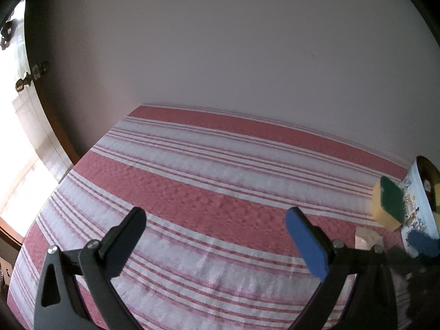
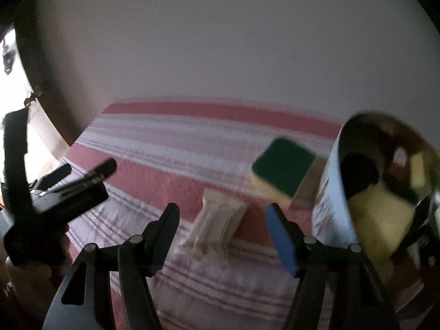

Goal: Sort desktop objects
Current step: 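Close the right tool on the white wrapped snack, then hold the white snack in the right tool while the left tool grasps the green-and-yellow sponge, then carry the sponge and white snack over the tin with both tools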

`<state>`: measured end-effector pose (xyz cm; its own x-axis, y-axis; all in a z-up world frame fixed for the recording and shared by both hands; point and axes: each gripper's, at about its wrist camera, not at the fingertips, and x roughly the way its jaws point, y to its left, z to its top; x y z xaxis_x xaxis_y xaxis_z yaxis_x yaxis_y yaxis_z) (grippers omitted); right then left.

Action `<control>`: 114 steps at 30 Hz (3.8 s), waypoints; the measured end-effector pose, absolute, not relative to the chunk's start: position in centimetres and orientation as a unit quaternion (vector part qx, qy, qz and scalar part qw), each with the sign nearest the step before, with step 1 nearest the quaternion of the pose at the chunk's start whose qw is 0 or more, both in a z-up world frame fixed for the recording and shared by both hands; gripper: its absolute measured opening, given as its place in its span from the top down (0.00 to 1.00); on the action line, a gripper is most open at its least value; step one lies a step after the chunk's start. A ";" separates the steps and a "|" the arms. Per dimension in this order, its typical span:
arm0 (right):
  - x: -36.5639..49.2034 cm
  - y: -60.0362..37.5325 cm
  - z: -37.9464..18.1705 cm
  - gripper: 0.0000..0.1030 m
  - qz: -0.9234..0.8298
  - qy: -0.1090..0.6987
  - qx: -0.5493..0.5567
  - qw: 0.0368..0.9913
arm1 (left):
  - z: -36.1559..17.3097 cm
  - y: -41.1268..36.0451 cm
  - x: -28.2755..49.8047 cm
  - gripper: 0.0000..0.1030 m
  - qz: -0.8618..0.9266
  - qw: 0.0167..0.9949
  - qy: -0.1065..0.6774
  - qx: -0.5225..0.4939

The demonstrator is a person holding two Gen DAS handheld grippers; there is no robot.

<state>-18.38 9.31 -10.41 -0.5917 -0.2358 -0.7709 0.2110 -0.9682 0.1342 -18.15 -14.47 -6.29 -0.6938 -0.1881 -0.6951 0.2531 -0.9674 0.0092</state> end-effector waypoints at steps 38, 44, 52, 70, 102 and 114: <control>-12.6 25.1 -5.5 0.61 -0.974 -0.100 0.185 0.080 | -7.3 2.4 -20.5 0.01 -0.907 -0.199 -0.133 0.347; -12.4 26.5 -5.7 0.61 -0.972 -0.114 0.189 0.085 | -8.0 5.0 -23.2 0.01 -0.901 -0.179 -0.152 0.365; -12.6 24.0 -6.9 0.61 -0.969 -0.095 0.195 0.118 | -9.0 4.1 -26.1 0.13 -0.889 -0.177 -0.107 0.408; -11.7 19.5 -8.5 0.61 -0.969 -0.038 0.192 0.149 | -6.2 0.3 -23.4 0.48 -0.932 -0.116 -0.011 0.342; -3.8 23.6 -9.4 0.61 -0.994 -0.002 0.107 0.018 | -4.5 3.5 -8.7 0.48 -0.962 -0.026 0.025 0.272; -2.8 28.5 -8.8 0.61 -0.995 -0.016 0.092 -0.033 | -2.0 7.4 -7.6 0.48 -0.968 -0.059 0.005 0.243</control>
<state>-2.83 28.49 -8.77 -0.9808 0.0631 -0.1843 -0.0690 -0.9973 0.0259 -7.58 7.38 -2.01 -0.8753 0.1171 -0.4693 -0.1125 -0.9929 -0.0379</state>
